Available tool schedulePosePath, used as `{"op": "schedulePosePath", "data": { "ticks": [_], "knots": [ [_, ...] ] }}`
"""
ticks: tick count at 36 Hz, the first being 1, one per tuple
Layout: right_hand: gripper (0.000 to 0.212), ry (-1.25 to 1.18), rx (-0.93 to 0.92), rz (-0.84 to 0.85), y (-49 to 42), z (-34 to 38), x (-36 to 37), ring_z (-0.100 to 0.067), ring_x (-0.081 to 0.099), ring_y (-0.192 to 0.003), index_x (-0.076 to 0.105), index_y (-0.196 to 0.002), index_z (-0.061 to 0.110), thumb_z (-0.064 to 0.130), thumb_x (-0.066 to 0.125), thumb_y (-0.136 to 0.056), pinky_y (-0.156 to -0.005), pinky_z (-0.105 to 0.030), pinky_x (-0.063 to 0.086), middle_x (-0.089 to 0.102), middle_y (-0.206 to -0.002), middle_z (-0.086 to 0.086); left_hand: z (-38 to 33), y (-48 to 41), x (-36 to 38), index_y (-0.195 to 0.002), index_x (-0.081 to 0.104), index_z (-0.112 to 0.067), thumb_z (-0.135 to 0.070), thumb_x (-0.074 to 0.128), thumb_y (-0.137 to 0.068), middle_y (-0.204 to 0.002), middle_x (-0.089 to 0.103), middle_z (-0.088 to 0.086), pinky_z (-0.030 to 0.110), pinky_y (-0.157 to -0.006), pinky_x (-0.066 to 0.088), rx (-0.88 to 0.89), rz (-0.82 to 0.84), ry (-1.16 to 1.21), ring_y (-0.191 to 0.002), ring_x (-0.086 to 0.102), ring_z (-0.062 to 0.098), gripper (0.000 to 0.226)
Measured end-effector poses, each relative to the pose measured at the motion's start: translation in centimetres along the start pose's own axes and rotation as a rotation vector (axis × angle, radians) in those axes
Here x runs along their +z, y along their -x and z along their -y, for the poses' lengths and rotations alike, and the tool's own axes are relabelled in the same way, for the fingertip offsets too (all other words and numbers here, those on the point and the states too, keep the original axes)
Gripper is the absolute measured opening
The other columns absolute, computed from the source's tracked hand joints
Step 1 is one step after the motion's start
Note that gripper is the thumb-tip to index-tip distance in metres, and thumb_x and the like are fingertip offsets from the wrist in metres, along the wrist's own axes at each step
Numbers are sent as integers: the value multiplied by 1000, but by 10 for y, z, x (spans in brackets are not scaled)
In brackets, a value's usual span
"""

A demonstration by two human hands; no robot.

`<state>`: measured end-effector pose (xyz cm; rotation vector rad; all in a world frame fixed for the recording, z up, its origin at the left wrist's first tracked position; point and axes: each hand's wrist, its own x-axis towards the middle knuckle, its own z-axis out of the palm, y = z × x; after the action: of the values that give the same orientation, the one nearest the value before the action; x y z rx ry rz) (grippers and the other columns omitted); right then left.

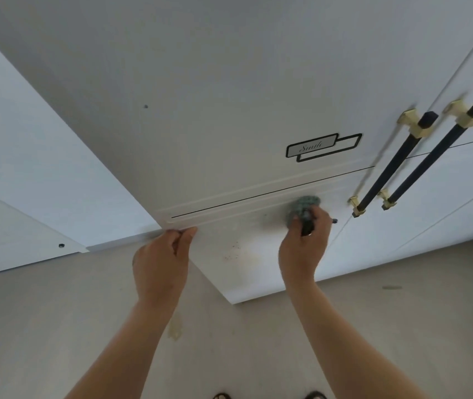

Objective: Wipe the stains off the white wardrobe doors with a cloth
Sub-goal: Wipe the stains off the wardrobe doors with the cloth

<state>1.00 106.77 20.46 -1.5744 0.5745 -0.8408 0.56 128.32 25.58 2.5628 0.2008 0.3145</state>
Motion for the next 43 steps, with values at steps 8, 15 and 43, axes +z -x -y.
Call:
{"op": "schedulePosePath", "data": {
  "ticks": [8, 15, 43],
  "knots": [
    [28, 44, -211, -157, 7, 10, 26, -23, 53, -95, 57, -116, 11, -2, 49, -93, -85, -39, 48, 49, -103, 13, -1, 0, -1, -69, 67, -15, -49, 57, -102, -60, 67, 0, 44, -68, 54, 13, -12, 3, -65, 63, 30, 48],
    [32, 87, -429, 38, 4, -6, 14, -30, 54, -91, 54, -110, 14, -11, 52, -89, -74, -46, 51, 50, -106, 0, 3, -6, -3, -63, 65, -16, -46, 61, -101, -58, 65, 0, 43, -68, 53, 45, 20, -1, -62, 62, 28, 49],
    [46, 286, -477, 119, 24, -13, 24, -21, 49, -97, 50, -114, 18, -15, 51, -83, -88, -26, 47, 49, -108, -12, 14, -2, 11, -55, 28, -22, -44, 54, -103, -47, 26, -8, 31, -47, 40, 317, -102, -16, -45, 29, 17, 59]
  ]
}}
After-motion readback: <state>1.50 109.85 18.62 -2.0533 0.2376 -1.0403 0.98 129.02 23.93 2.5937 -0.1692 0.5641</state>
